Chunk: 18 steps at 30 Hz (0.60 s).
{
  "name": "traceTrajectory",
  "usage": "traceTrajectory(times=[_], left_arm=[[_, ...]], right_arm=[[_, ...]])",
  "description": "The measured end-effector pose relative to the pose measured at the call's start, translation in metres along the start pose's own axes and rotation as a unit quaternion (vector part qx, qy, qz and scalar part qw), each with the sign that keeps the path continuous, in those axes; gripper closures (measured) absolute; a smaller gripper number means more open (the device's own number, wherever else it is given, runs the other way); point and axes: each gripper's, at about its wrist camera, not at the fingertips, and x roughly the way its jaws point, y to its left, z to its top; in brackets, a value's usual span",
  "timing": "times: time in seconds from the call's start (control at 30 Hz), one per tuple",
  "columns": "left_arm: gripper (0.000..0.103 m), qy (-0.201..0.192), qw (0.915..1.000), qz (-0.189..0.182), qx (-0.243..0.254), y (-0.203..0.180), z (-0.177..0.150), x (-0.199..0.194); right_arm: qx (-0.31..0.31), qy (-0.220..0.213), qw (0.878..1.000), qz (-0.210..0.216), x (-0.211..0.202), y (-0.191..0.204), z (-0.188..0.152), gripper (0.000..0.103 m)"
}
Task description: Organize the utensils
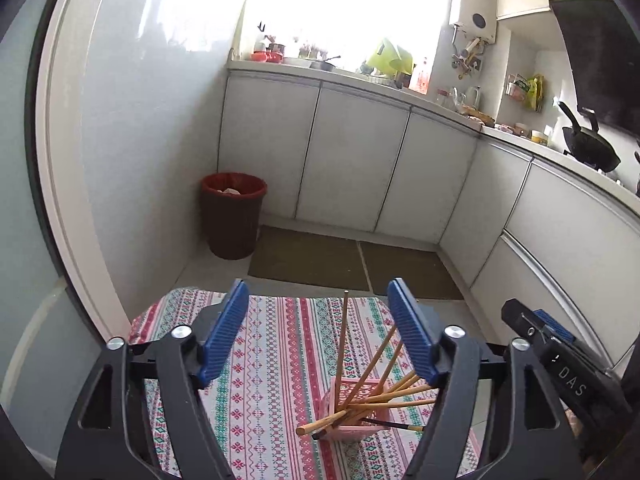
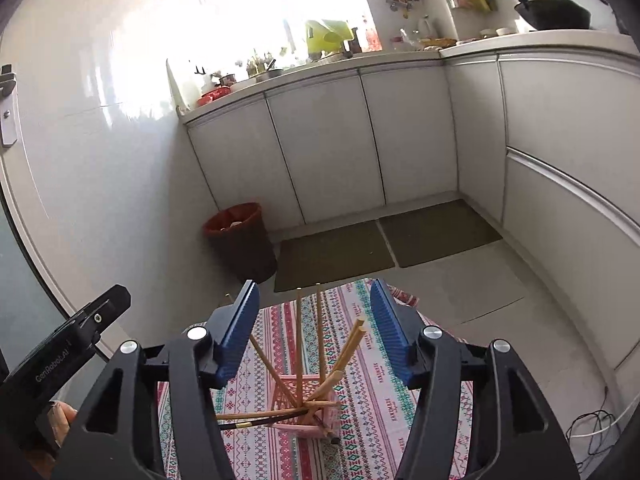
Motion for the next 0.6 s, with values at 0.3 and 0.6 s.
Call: traceTrajectory(times=[0.3, 0.6], left_arm=[[0.007, -0.027, 0.9976, 0.048, 0.041, -0.028, -0.016, -0.015], [0.007, -0.056, 0.9953, 0.065, 0.045, -0.047, -0.046, -0.039]], right_arm=[[-0.024, -0.013, 0.997, -0.074, -0.013, -0.012, -0.01, 0.016], [-0.028, -0.016, 0.99, -0.14, -0.039, -0.035, -0.028, 0.007]])
